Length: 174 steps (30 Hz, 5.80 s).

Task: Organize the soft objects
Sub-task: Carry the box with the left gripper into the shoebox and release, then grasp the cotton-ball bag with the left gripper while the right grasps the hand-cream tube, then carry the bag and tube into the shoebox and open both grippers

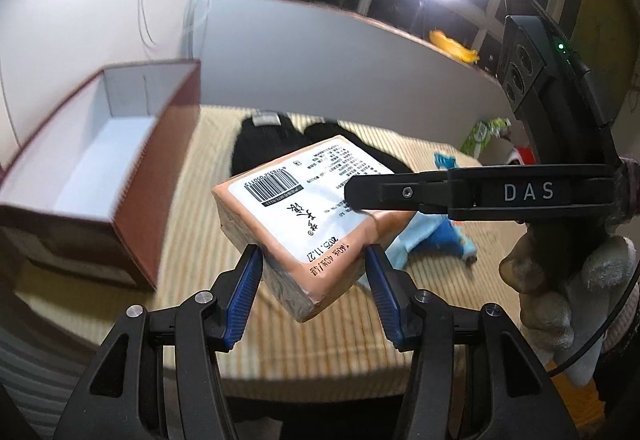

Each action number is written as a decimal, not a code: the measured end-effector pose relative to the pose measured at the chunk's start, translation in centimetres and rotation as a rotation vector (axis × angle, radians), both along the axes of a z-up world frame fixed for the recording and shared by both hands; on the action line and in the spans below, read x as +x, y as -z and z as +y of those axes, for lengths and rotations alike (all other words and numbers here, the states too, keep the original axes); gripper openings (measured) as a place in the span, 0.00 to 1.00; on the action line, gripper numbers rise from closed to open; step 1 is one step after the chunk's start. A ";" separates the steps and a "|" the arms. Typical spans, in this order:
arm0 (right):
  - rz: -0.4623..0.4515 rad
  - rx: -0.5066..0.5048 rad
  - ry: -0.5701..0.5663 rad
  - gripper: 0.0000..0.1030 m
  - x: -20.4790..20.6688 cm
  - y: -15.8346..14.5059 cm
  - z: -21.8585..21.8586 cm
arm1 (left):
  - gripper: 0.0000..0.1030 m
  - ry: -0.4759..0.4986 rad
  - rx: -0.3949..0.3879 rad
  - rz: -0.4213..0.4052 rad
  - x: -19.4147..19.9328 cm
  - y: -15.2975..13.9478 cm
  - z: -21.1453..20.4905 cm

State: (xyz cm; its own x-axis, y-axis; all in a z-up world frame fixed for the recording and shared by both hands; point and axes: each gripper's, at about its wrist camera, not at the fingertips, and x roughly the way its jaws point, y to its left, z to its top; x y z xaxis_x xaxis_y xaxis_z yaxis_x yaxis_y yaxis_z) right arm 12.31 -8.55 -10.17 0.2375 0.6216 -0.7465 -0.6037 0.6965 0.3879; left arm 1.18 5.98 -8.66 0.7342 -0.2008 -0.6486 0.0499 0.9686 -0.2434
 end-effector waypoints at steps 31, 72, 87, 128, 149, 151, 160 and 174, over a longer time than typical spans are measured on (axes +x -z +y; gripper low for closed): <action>-0.072 0.067 -0.173 0.44 4.3 -1.9 18.8 | 0.52 -0.327 0.126 -0.062 2.9 -2.1 14.5; -0.113 -0.055 0.403 0.62 1.4 1.5 -18.9 | 0.70 0.150 0.129 -0.004 3.0 -0.2 -2.6; 0.090 -0.161 0.448 0.44 5.3 9.1 -21.3 | 0.70 0.262 0.172 0.104 4.2 3.2 -6.9; 0.111 -0.295 0.324 0.39 5.5 10.6 -19.2 | 0.77 0.489 0.375 0.212 11.6 8.5 -11.7; 0.080 -0.376 0.298 0.26 5.0 10.6 -18.6 | 0.38 0.503 0.309 0.207 10.7 7.6 -11.2; 0.081 -0.370 0.305 0.26 4.8 10.5 -18.8 | 0.37 0.491 0.298 0.200 10.4 7.3 -10.9; 0.070 -0.312 0.343 0.26 4.0 9.9 -19.7 | 0.37 0.435 0.252 0.177 9.5 6.2 -9.1; -0.032 -0.245 0.325 0.26 2.8 4.5 -18.6 | 0.36 0.341 0.216 0.092 7.5 1.9 -5.7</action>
State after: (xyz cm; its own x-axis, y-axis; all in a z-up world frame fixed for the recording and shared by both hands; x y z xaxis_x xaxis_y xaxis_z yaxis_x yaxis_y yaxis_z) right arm 15.14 -27.18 -14.70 0.4177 0.3151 -0.8522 -0.3461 0.9224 0.1715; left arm 8.72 0.30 -10.61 0.5863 -0.2747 -0.7621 0.3645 0.9296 -0.0547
